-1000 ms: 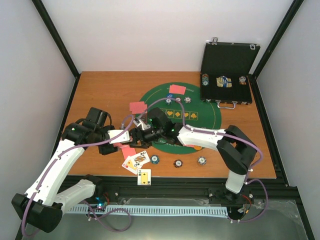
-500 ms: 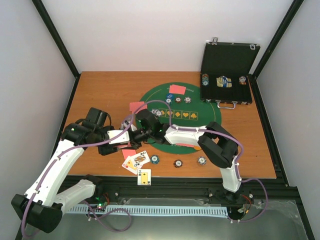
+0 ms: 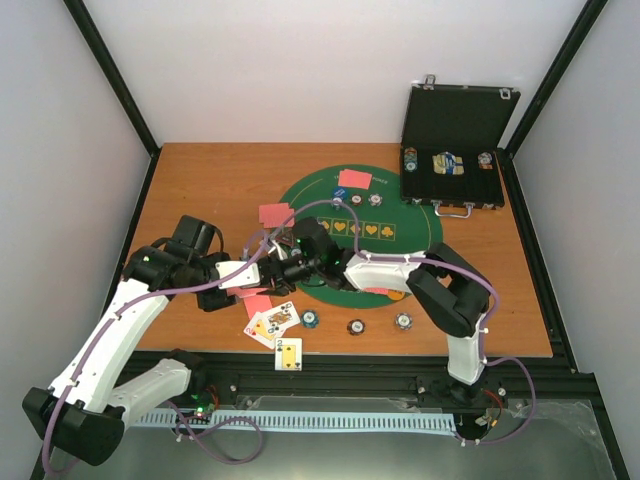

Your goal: Distribute texas hold em gaming equipment

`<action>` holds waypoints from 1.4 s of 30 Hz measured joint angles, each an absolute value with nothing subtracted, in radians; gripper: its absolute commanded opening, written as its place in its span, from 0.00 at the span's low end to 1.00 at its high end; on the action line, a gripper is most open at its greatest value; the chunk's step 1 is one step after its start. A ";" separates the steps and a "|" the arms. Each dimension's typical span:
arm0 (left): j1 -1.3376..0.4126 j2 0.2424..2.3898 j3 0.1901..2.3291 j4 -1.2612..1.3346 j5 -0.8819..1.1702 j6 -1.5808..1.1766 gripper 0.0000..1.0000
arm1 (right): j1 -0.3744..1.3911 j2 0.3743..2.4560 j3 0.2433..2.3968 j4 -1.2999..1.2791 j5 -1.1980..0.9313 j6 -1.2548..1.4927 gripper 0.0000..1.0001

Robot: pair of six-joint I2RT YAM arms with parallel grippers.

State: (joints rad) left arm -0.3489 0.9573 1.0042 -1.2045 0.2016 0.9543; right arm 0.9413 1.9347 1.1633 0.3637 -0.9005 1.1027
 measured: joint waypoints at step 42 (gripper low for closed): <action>-0.349 0.943 0.990 -1.205 0.149 0.958 0.27 | 0.680 1.714 1.327 -0.405 -0.776 0.644 0.03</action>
State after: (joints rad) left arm -0.3489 0.9428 0.9901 -1.2045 0.1493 0.9577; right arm 0.6796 1.7142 1.3266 -0.4049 -0.7761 0.6437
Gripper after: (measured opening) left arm 0.662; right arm 0.031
